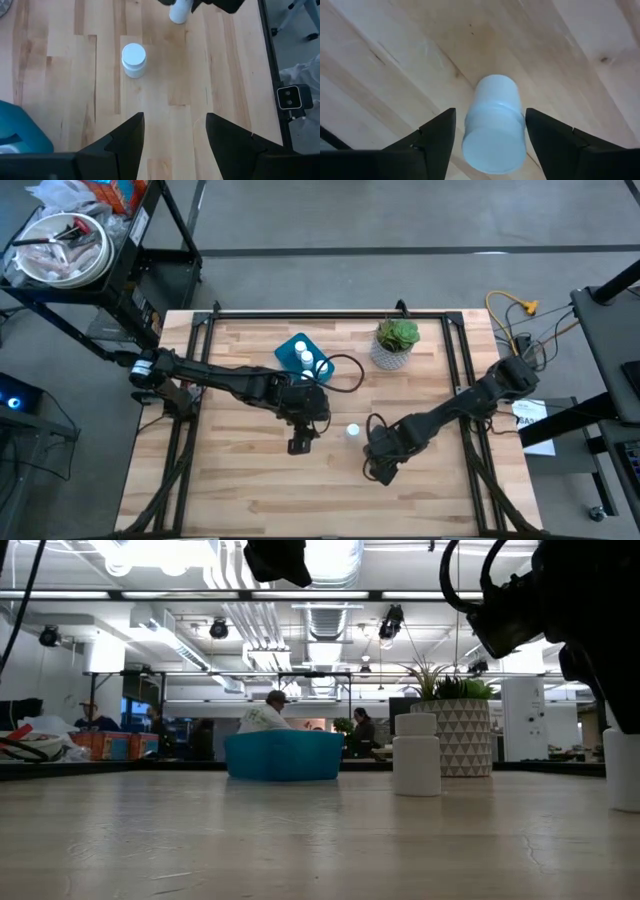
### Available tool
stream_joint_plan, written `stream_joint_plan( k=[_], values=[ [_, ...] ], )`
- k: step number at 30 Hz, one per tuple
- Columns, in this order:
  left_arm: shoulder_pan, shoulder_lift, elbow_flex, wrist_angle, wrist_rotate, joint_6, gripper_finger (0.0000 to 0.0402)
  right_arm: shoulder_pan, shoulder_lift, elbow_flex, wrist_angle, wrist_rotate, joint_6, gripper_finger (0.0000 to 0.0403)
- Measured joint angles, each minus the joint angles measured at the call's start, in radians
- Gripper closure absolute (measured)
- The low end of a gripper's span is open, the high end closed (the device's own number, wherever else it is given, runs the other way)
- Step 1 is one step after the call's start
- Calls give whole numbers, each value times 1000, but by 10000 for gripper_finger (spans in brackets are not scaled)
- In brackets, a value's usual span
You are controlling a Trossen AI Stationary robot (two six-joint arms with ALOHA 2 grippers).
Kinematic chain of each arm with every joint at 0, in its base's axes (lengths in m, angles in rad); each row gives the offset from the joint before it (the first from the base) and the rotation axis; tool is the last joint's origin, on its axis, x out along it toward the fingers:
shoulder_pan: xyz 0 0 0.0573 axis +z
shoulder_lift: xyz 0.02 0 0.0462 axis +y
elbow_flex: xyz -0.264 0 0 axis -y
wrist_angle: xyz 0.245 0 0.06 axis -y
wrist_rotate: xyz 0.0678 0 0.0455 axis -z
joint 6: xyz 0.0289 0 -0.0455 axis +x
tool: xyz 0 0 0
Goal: Pick and place pill bottles into a basket
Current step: Put the white pill bottle into the dark blue bin
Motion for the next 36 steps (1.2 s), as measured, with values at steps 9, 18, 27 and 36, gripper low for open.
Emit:
stream_joint_plan(
  k=[9,18,27,36],
  values=[
    [-1,0,0,2,0,0,206,0,-25,-8,-42,-5,-40,170],
    [-1,0,0,2,0,0,206,0,-27,-8,-43,-8,-54,176],
    [-1,0,0,2,0,0,206,0,-27,-8,-45,-12,-67,202],
    [-1,-1,0,2,0,0,206,0,-29,-8,-46,-27,-71,241]
  ],
)
